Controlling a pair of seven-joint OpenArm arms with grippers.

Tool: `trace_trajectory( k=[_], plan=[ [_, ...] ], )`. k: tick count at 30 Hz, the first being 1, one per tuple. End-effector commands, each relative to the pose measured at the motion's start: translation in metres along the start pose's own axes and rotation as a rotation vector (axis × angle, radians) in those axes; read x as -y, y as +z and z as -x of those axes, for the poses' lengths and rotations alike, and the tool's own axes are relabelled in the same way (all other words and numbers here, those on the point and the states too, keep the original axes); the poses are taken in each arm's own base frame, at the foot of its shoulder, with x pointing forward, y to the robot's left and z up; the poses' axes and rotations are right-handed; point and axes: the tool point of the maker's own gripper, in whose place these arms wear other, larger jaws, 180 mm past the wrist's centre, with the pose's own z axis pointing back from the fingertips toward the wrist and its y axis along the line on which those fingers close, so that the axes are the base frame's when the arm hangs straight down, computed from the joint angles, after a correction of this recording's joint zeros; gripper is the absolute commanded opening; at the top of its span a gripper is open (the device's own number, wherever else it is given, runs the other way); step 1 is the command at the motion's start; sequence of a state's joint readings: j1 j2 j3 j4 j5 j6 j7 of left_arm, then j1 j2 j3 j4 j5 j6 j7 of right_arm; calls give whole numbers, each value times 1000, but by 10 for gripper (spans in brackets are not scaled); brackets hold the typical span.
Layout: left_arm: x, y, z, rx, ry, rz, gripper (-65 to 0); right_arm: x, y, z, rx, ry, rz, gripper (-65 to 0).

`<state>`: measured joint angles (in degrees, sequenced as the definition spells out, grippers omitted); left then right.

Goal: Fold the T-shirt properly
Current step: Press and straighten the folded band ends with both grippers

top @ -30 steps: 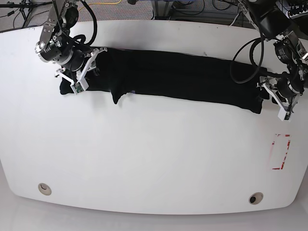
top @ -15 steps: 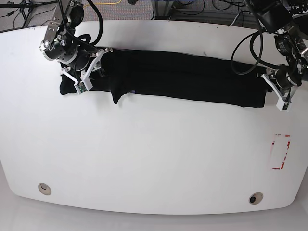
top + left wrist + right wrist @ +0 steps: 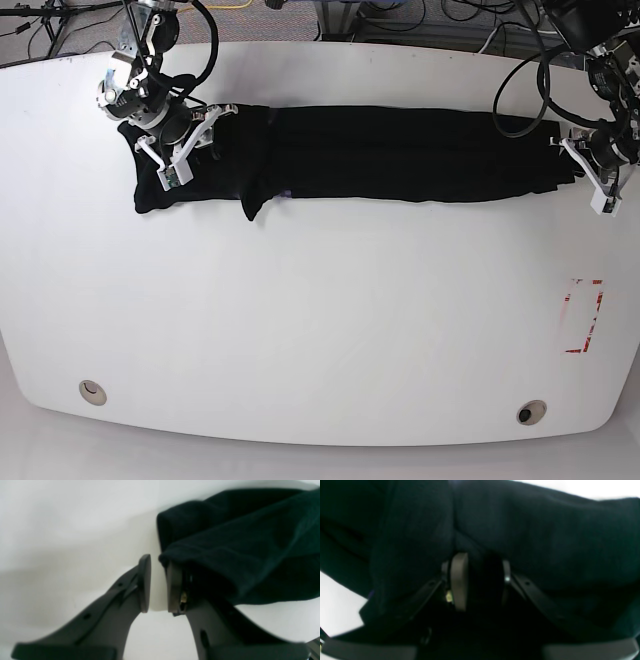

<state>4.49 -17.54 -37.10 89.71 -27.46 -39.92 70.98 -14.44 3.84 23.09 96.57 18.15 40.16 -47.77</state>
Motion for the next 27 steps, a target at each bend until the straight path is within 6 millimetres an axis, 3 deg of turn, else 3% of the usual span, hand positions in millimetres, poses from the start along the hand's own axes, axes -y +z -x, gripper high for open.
trace_trajectory(
  k=[1, 6, 18, 23, 27],
  plan=[
    [-12, 10, -4, 6, -25, -31, -554, 11, -2, 18, -65, -1, 22, -484],
    [-17, 6, 7, -26, -7, -25, -511, 15, -6, 24, -56, -23, 18, -484],
    [-43, 17, 19, -53, 47, -66, -289, 17, -8, 20, -48, -25, 18, -484],
    [-55, 27, 31, -95, 96, -94, -269, 17, -8, 19, -46, -25, 18, -484],
    [-55, 35, 27, -69, 100, -91, -268, 17, -8, 19, -44, -25, 17, -484]
  ],
)
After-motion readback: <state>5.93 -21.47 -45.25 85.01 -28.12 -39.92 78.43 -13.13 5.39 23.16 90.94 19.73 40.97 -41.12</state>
